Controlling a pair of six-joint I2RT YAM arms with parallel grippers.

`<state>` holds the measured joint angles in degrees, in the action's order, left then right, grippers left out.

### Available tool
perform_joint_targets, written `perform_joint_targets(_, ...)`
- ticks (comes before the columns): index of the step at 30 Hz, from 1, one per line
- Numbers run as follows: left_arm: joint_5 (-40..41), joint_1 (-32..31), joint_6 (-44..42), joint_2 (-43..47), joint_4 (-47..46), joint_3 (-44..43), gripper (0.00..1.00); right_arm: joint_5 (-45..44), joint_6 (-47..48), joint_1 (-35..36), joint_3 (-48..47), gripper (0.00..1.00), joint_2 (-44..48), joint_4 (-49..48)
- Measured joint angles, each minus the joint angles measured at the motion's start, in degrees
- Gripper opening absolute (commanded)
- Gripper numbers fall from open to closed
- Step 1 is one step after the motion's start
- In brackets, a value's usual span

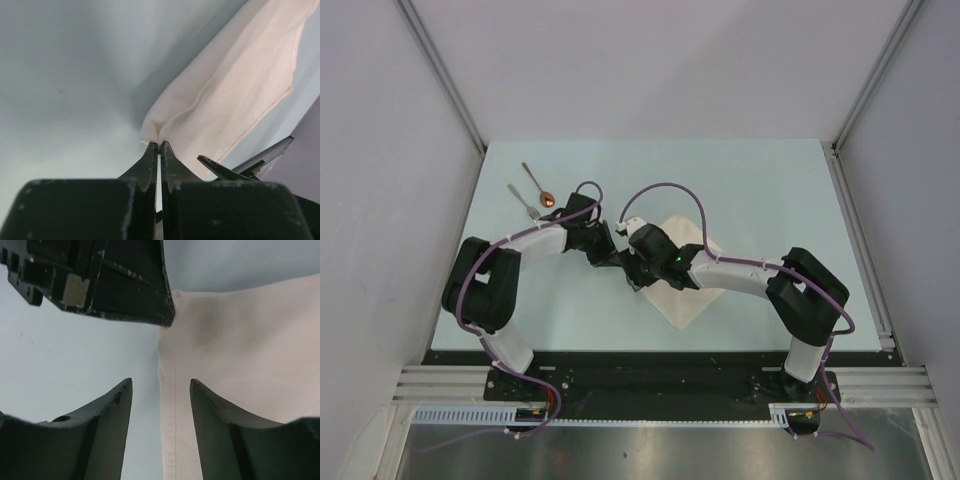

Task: Fold the napkin into a case and place the utensils inside
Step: Pick up the upper triangle-folded napkin from the center of the board.

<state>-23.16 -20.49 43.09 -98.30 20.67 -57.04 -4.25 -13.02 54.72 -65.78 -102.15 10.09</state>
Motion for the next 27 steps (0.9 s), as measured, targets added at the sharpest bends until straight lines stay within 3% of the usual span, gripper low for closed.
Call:
perform_joint_targets(8,-2.1,0.3,0.9,1.9,0.0,0.0,0.01,-1.4,-0.2,0.1,0.2,0.51,-1.4,-4.7)
perform_joint_targets(11,-2.4,0.4,0.9,2.0,0.0,0.0,0.08,-1.3,-0.6,-0.2,0.3,0.51,-2.2,-4.6)
perform_joint_targets(14,-1.9,0.4,0.3,2.0,0.0,0.0,0.24,-1.3,-1.8,-0.6,0.7,0.5,-2.1,-4.3)
perform_joint_targets(15,-1.4,0.4,0.0,2.0,0.1,0.0,0.34,-1.1,-2.3,-0.9,1.0,0.5,-1.9,-4.3)
perform_joint_targets(18,0.8,0.4,-1.0,2.0,0.2,0.0,0.46,-0.9,-3.5,-1.3,3.0,0.5,0.5,-2.9)
perform_joint_targets(27,11.6,-3.3,3.3,2.0,5.3,-0.9,0.51,-1.9,-7.8,-2.3,6.3,0.51,14.7,5.0)
